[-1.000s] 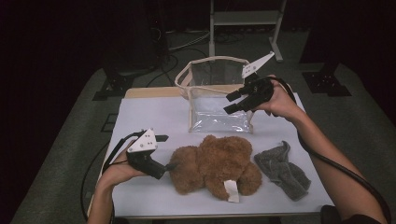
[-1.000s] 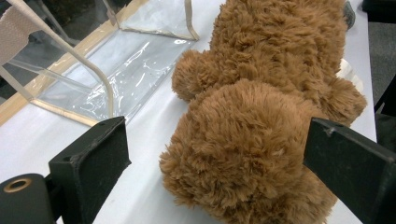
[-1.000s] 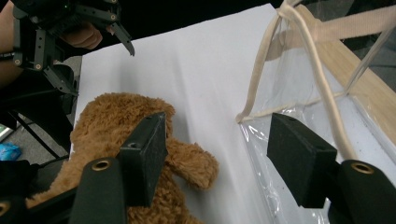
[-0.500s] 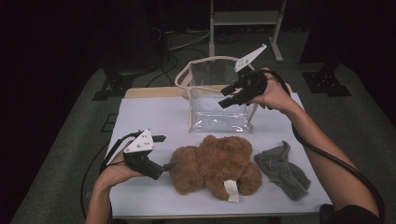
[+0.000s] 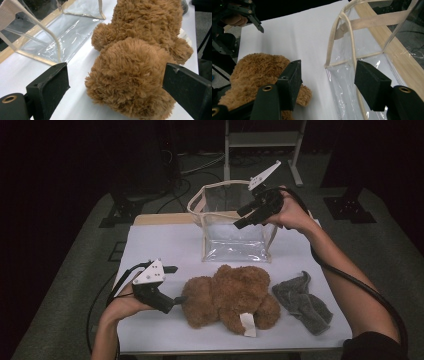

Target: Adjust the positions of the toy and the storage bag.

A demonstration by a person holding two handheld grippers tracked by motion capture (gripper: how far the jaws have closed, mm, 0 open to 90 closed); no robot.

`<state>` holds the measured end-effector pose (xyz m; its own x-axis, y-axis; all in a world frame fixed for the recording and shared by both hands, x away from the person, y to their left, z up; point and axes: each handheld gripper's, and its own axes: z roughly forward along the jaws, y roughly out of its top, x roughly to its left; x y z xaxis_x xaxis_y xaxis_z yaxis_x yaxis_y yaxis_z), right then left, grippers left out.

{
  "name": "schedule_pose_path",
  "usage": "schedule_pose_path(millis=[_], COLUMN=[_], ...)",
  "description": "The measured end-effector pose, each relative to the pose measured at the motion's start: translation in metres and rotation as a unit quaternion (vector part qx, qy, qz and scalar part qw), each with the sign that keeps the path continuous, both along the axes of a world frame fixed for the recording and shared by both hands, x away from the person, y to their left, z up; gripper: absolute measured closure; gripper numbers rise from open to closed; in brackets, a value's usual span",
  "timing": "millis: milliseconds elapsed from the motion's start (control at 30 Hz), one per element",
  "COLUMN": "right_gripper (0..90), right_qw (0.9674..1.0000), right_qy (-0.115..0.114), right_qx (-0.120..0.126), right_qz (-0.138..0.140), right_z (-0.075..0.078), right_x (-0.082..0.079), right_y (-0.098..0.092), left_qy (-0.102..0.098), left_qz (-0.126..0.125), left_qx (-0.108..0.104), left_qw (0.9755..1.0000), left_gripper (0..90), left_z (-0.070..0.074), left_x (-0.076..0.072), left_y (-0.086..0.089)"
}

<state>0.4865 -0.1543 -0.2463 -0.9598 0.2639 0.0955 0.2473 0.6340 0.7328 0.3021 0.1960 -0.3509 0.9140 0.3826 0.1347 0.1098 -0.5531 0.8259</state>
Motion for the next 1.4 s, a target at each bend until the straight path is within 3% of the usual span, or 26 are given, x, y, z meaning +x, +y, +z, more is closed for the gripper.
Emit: schedule_pose_path(millis=[533, 867, 1067, 1400], right_gripper=[43.2, 64.7, 84.7, 87.0], right_qw=[0.9996, 0.9991, 0.9983, 0.9983], right_qy=[0.022, 0.028, 0.031, 0.029], right_qx=[-0.013, -0.021, -0.038, -0.045], right_qz=[-0.012, -0.026, -0.031, -0.024], right_z=[-0.018, -0.025, -0.028, -0.028], right_x=[0.024, 0.028, 0.026, 0.013], right_y=[0.003, 0.006, 0.010, 0.013], left_qy=[0.004, 0.005, 0.001, 0.003], left_qz=[0.000, -0.001, 0.002, 0.000], left_qx=[0.000, 0.000, -0.001, -0.001], left_qw=[1.0000, 1.0000, 1.0000, 1.0000], left_gripper=[6.1, 6.0, 6.0, 6.0], left_z=[-0.002, -0.001, 0.001, 0.001], left_x=[0.002, 0.001, 0.000, 0.000], left_y=[0.003, 0.004, 0.007, 0.007])
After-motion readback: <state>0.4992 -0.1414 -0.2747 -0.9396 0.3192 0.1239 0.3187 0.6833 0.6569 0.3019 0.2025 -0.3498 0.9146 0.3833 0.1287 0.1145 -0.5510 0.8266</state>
